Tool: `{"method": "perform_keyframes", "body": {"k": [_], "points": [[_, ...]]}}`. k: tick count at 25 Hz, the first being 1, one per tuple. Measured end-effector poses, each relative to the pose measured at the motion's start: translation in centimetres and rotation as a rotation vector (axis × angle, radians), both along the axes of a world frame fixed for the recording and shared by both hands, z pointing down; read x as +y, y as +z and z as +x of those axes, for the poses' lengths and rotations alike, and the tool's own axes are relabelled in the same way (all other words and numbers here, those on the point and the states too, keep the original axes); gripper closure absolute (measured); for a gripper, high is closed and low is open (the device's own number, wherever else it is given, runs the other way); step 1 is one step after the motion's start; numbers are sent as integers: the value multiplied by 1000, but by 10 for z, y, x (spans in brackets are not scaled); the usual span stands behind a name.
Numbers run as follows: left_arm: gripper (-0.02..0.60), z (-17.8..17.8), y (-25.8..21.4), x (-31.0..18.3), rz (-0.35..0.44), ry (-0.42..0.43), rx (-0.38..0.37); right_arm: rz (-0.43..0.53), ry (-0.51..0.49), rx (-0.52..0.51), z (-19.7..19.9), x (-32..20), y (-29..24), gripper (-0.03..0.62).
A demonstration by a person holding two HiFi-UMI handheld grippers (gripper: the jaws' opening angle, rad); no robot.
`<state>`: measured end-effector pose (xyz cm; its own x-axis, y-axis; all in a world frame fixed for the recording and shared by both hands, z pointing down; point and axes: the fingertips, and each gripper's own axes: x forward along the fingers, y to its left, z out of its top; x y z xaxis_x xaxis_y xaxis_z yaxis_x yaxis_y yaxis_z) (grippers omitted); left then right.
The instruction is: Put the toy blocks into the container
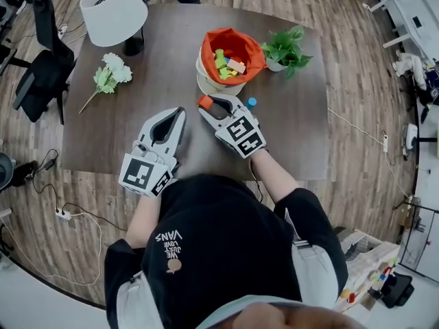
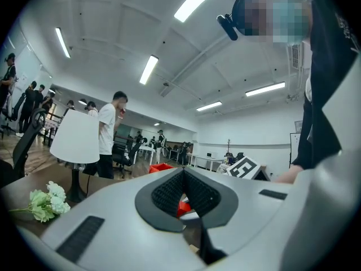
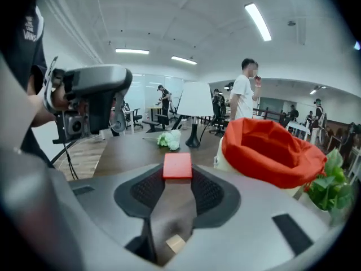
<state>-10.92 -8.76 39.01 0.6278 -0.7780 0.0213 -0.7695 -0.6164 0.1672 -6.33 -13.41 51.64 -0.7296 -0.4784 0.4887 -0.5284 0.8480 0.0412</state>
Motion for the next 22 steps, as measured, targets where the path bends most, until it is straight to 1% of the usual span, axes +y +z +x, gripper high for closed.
{"method": "perform_keyframes", "body": {"k": [9,22], "points": [[571,16,0,-1,3,53,6,110,71,-102,23,7,-58,442],[571,49,-4,0,13,146,-2,231,198,-224,74,31,-116,442]]}}
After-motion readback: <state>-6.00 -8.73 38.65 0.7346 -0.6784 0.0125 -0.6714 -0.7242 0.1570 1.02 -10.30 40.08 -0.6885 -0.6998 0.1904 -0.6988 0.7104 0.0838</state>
